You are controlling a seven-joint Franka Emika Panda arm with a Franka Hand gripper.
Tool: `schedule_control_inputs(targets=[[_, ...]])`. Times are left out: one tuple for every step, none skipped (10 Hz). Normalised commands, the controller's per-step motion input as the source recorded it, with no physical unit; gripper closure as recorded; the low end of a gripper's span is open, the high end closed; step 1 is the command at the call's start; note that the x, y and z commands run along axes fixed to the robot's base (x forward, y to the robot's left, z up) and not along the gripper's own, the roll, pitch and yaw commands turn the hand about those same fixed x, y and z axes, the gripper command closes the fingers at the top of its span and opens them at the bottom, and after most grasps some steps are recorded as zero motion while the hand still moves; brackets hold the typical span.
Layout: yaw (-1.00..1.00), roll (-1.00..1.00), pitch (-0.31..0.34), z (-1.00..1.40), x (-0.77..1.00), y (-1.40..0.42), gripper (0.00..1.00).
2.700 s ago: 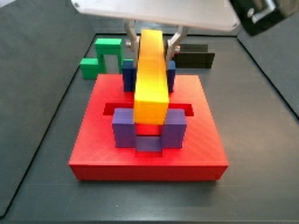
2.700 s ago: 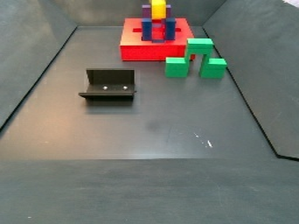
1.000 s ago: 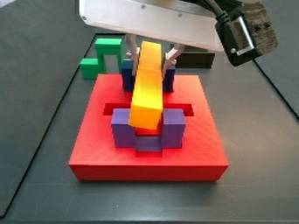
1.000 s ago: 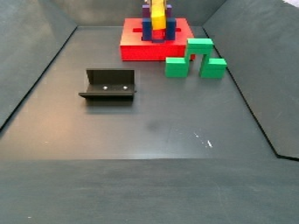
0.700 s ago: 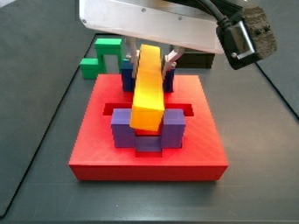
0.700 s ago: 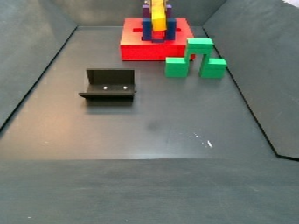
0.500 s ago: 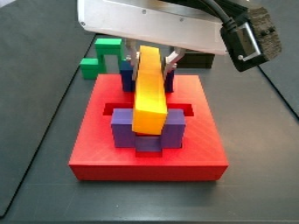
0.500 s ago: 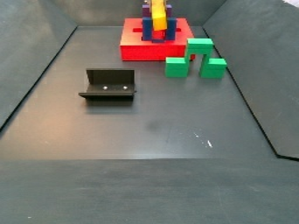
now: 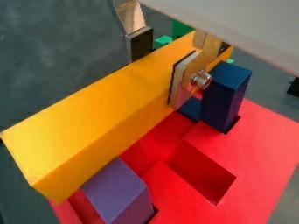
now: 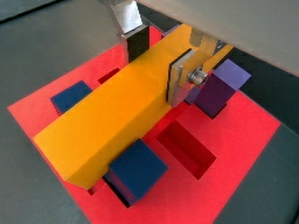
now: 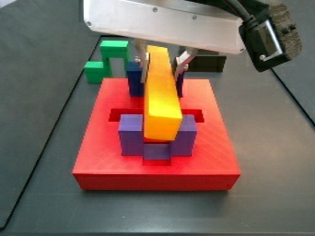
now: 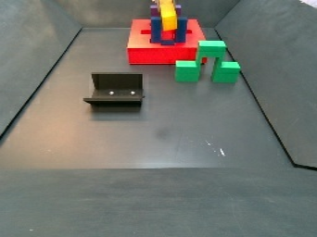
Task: Pick up the yellow object. Move up. Move to above the board. Insert the yellow object.
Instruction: Insert the yellow object.
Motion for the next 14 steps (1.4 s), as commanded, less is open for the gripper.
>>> schedule_control_inputs(targets=[[0.04, 0.14, 0.174, 0.00, 0.22, 0.03, 1.00], [0.00, 0.06, 0.123, 0.00, 0.08, 0.06, 1.00], [0.04, 0.06, 0.089, 0.00, 0.05, 0.00, 1.00], [0.05, 0.12, 0.101, 0.00, 0.03, 0.00, 1.00], [0.04, 0.20, 0.131, -0.02, 0.03, 0.00, 1.00], [0.18, 0.22, 0.111, -0.04, 0.00, 0.00, 1.00], [0.23, 0.18, 0.067, -0.06, 0.00, 0.00, 1.00], [0.26, 0.17, 0.036, -0.09, 0.00, 0.00, 1.00], [0.30, 0.17, 0.019, -0.15, 0.00, 0.00, 1.00], [0.25, 0.12, 0.007, -0.13, 0.00, 0.00, 1.00], [0.06, 0.11, 0.066, -0.06, 0.03, -0.03, 1.00], [0.00, 0.14, 0.114, -0.05, 0.10, -0.07, 1.00], [-0.15, 0.09, 0.123, -0.06, 0.13, -0.04, 1.00], [-0.21, 0.07, 0.121, -0.05, 0.09, -0.01, 1.00]])
